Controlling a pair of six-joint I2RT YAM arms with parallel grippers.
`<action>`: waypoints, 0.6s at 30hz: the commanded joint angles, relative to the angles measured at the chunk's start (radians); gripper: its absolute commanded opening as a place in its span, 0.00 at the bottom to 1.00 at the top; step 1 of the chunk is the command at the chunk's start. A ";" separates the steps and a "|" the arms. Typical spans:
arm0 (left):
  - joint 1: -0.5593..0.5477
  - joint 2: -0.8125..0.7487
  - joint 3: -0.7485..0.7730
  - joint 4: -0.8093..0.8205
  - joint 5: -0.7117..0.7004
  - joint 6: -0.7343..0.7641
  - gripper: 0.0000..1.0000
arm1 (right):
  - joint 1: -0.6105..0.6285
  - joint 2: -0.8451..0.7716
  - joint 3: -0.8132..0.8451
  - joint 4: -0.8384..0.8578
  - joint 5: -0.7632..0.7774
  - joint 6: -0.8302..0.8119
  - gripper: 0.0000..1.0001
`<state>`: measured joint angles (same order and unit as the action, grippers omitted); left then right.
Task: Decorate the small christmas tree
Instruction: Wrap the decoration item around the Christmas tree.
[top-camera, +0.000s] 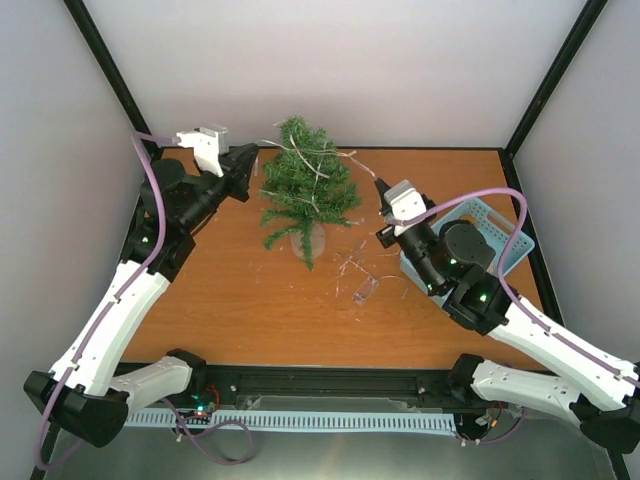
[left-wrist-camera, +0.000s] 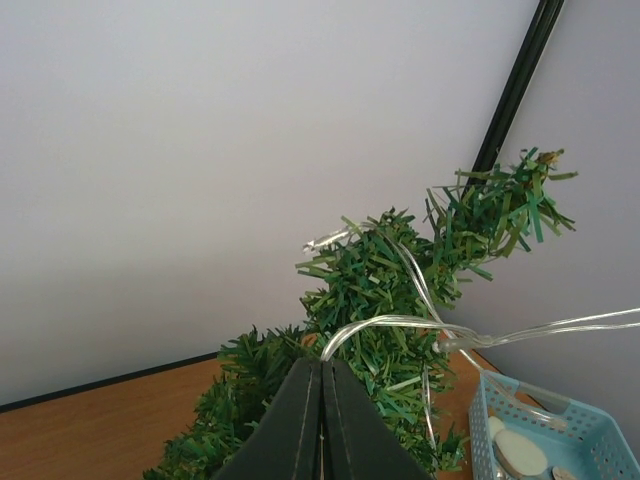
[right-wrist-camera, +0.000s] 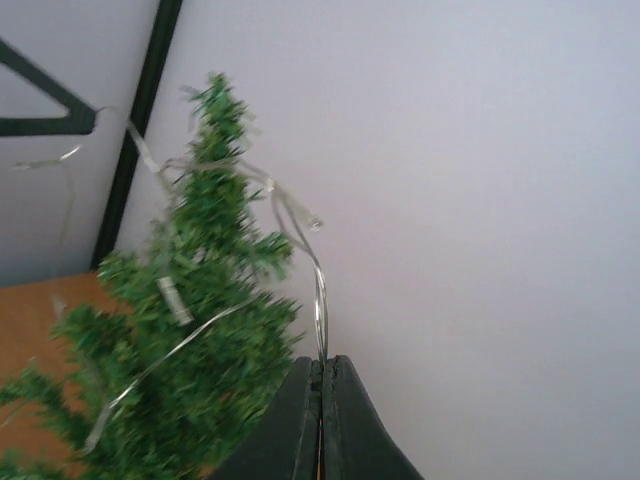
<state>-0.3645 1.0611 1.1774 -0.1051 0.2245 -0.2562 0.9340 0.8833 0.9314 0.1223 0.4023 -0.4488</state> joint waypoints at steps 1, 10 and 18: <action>0.012 -0.002 0.060 0.015 -0.027 -0.013 0.01 | -0.045 0.020 0.092 -0.003 0.009 -0.097 0.03; 0.013 0.003 0.064 0.020 -0.023 -0.048 0.01 | -0.090 0.055 0.201 -0.005 -0.052 -0.156 0.03; 0.015 0.009 0.092 0.019 -0.038 -0.048 0.01 | -0.116 0.096 0.267 0.002 -0.097 -0.167 0.03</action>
<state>-0.3603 1.0698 1.2167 -0.1047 0.2031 -0.2874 0.8280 0.9791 1.1576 0.1074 0.3435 -0.5976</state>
